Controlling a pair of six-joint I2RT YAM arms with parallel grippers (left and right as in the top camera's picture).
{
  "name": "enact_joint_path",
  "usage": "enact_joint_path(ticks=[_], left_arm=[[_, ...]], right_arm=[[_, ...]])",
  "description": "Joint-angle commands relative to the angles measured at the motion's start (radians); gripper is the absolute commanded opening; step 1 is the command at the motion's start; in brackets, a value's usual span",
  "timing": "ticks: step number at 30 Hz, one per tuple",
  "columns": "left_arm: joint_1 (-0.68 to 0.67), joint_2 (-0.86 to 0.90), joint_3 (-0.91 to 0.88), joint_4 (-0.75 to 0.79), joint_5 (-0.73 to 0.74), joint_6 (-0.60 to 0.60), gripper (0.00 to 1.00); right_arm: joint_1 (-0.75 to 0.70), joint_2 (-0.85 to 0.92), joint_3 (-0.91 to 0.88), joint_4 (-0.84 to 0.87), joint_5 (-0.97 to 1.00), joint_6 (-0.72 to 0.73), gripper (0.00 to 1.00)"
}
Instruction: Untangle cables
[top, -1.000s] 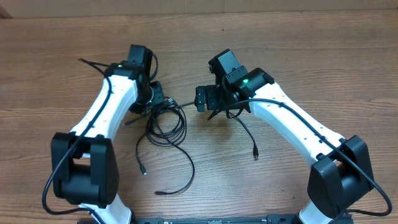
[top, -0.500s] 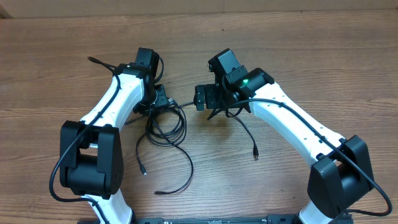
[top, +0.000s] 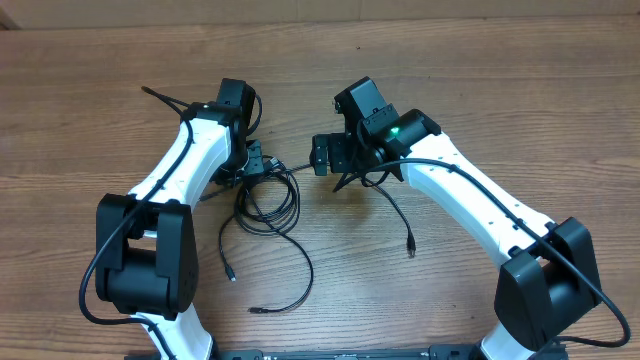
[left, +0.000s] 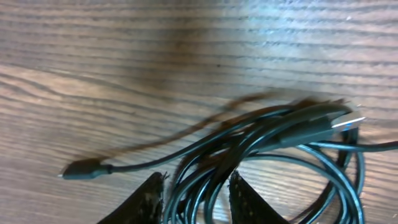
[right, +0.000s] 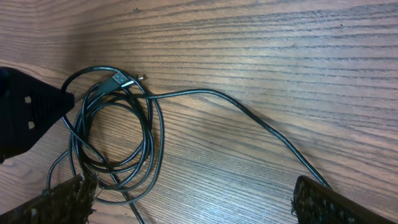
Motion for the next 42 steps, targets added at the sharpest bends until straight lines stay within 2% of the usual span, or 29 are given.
enact_joint_path(ticks=[1,4,6,7,9,14,19,26,35,42], left_arm=[[0.004,0.019,-0.006,0.013,0.024,0.018,0.35],[0.003,0.036,-0.006,0.018,0.024,0.017,0.38],[0.003,0.054,-0.006,0.021,0.029,0.004,0.33],[0.003,0.061,-0.006,0.023,0.032,-0.006,0.26],[0.004,0.075,-0.006,0.022,0.039,-0.023,0.04],[0.007,0.054,0.026,-0.006,0.041,-0.024,0.04],[0.006,-0.002,0.163,-0.126,0.058,-0.024,0.04],[0.006,-0.072,0.360,-0.257,0.174,-0.023,0.04],[0.006,-0.175,0.427,-0.279,0.264,-0.015,0.04],[0.006,-0.244,0.449,-0.274,0.268,0.070,0.04]], right_arm=[[-0.005,0.008,-0.007,0.005,0.009,0.003,1.00],[-0.005,0.008,-0.007,0.005,0.009,0.003,1.00],[-0.005,0.008,-0.007,0.005,0.009,0.003,1.00],[-0.005,0.008,-0.007,0.003,0.009,0.003,1.00],[-0.005,0.008,-0.007,0.001,0.009,0.003,1.00],[-0.005,0.008,-0.007,-0.002,0.009,0.003,1.00],[-0.005,0.008,-0.007,-0.002,0.009,0.003,1.00],[-0.005,0.008,-0.007,-0.009,0.009,0.003,1.00],[-0.005,0.008,-0.007,-0.009,0.009,0.003,1.00],[-0.004,0.008,-0.007,-0.009,-0.003,0.003,1.00]])
